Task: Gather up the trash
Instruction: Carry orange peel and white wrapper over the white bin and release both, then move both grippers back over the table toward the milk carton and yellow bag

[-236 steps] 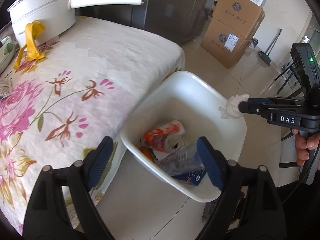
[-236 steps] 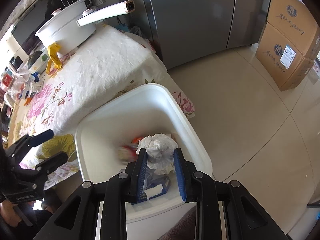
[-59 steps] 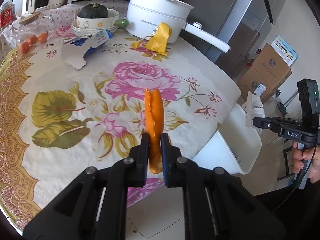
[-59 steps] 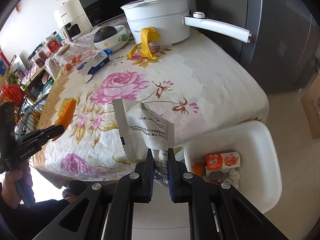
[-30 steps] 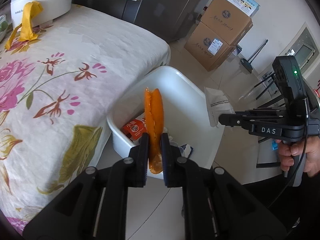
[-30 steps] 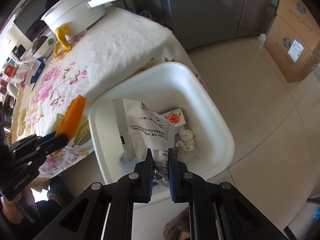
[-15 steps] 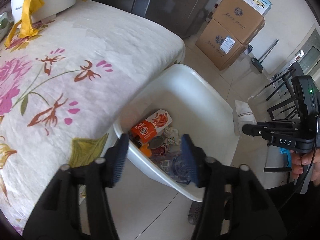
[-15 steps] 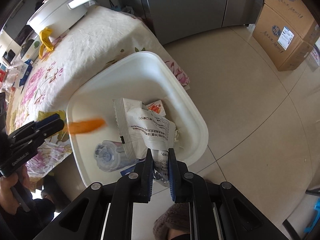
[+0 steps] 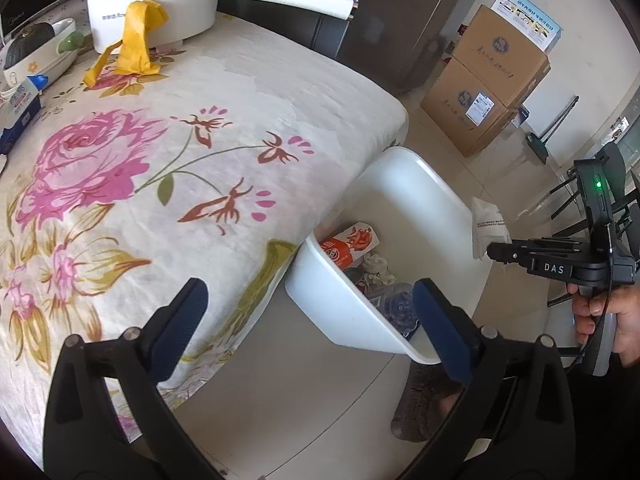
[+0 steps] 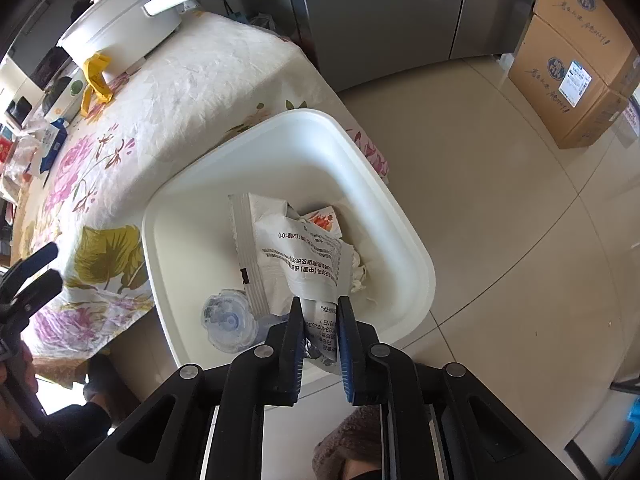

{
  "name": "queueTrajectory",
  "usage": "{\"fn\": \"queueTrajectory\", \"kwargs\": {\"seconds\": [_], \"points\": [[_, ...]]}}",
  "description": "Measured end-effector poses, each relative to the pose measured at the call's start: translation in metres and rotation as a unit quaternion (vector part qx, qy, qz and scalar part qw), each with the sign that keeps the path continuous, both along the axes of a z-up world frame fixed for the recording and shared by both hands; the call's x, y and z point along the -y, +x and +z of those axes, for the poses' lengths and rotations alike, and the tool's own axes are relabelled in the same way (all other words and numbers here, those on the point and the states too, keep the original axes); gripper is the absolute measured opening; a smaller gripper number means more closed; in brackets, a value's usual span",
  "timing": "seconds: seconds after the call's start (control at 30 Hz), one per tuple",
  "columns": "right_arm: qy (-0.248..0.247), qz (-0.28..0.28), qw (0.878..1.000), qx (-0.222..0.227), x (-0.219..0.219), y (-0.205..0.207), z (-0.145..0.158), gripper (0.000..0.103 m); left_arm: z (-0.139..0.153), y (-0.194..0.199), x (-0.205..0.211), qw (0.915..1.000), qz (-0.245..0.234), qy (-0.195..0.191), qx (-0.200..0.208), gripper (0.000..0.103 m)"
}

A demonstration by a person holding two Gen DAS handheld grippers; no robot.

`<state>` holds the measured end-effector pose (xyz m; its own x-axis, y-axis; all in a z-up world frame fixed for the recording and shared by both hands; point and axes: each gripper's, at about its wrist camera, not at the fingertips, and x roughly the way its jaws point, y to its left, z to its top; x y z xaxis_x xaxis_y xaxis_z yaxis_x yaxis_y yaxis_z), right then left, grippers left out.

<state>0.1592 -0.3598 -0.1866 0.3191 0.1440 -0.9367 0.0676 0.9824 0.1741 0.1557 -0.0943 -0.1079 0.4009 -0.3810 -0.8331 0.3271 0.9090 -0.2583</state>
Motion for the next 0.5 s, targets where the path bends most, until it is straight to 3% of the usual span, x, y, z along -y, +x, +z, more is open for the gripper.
{"fn": "queueTrajectory", "kwargs": {"seconds": [0.07, 0.13, 0.33, 0.5], "points": [[-0.007, -0.008, 1.0, -0.001, -0.003, 0.002, 0.002, 0.032, 0.004, -0.001, -0.008, 1.0, 0.008, -0.002, 0.001, 0.102], [-0.005, -0.012, 1.0, 0.002, -0.006, 0.003, 0.005, 0.053, 0.007, -0.003, -0.019, 0.9998, 0.022, -0.004, 0.002, 0.102], [0.01, -0.008, 1.0, 0.017, -0.021, 0.006, 0.019, 0.066, 0.017, -0.007, -0.051, 0.9981, 0.058, -0.019, 0.003, 0.102], [0.004, 0.008, 1.0, 0.026, -0.042, 0.008, 0.028, 0.07, 0.023, -0.015, -0.076, 0.9966, 0.08, -0.021, 0.01, 0.102]]}}
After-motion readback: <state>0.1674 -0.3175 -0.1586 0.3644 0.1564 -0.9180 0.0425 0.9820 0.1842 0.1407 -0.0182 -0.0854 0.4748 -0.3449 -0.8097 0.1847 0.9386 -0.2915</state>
